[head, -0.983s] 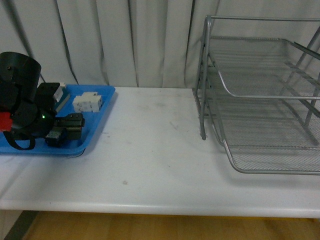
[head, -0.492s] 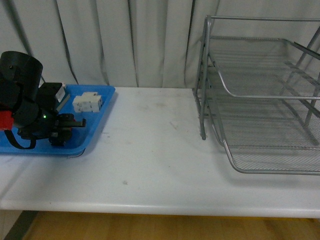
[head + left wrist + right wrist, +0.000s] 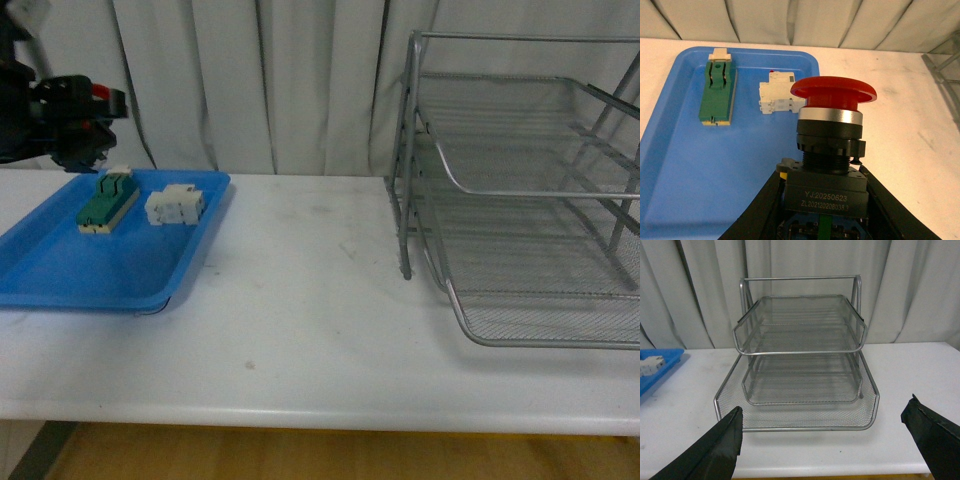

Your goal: Place button on rack with both arms

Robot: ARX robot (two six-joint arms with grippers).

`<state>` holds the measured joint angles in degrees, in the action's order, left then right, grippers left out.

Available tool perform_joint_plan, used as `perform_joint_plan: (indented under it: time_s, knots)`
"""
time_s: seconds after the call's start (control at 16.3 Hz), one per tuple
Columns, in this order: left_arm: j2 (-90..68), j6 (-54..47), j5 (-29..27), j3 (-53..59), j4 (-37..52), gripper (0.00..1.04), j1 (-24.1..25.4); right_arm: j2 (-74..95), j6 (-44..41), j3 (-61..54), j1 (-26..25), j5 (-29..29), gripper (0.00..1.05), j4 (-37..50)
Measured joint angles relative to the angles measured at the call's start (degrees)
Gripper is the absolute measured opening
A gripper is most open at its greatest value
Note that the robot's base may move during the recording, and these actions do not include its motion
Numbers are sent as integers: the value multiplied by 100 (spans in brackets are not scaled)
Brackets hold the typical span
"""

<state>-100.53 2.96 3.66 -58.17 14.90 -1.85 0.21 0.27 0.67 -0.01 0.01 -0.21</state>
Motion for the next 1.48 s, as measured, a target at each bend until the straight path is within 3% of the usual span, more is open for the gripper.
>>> perform_joint_plan:
  time_s: [0.18,0.37,1.48]
  knots:
    - [1663,315,-98,1786,219,36,-262,0,0,0,0,0,98,2]
    - [2168,538,-179,2848,426,36,-343,0,-2,0,0,-2,98,2]
    - [1838,1014,-219,3101,879,36,-772,0,0,0,0,-2,98,-2]
